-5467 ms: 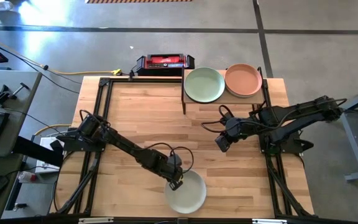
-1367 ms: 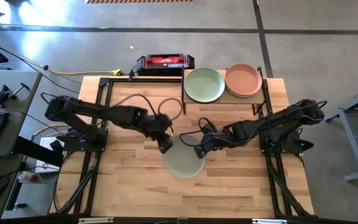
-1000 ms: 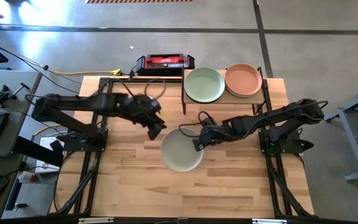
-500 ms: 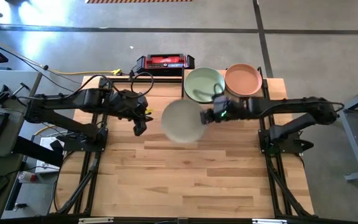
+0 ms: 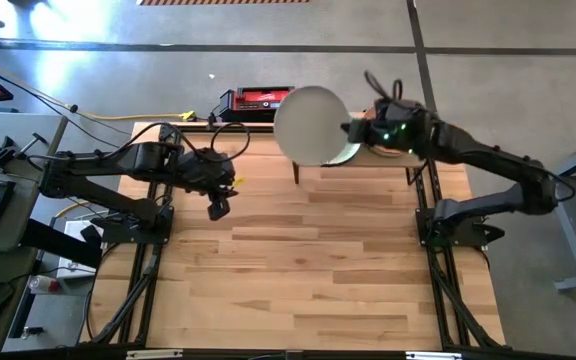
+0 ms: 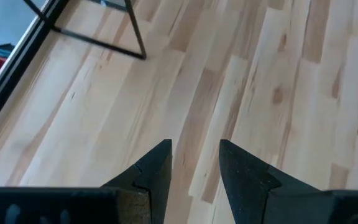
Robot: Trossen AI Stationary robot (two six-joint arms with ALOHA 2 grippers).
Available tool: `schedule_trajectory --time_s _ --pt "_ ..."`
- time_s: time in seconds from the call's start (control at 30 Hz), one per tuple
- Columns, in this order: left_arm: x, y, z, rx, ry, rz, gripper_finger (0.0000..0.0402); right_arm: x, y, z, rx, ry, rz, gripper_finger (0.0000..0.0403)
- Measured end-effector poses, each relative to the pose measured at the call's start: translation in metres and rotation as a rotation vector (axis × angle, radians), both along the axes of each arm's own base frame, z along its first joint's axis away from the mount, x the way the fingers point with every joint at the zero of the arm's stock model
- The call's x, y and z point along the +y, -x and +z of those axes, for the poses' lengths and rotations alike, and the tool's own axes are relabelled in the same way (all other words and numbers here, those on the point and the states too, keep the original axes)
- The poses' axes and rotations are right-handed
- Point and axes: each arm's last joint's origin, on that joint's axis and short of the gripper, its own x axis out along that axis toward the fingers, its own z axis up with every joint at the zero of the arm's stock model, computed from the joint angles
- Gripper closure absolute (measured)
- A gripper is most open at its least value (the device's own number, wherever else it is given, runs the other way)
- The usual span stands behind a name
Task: Place and stack plates onto a shelf
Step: Stack the gray plate on top of the light green plate on the shelf
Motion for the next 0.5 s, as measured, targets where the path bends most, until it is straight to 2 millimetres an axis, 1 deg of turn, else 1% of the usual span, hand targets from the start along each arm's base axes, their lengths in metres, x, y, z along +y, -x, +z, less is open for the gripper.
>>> schedule_trajectory --time_s 0.13,0.23,0.37,0.5 --pt "0.000 0.003 -0.002 0.040 0.001 0.001 0.0280 -0.014 0.012 0.016 0.024 -0.008 -0.033 0.0403" --pt "0.000 0.004 -0.003 0.055 0.007 0.009 0.0280 -0.026 0.023 0.020 0.086 -0.061 -0.082 0.0403" --pt "0.000 0.004 -0.003 0.055 0.009 0.015 0.0280 -0.041 0.031 0.014 0.196 -0.176 -0.103 0.0403" --pt "0.000 0.004 -0.003 0.055 0.005 0.019 0.0280 -0.057 0.030 -0.001 0.280 -0.301 -0.074 0.0403"
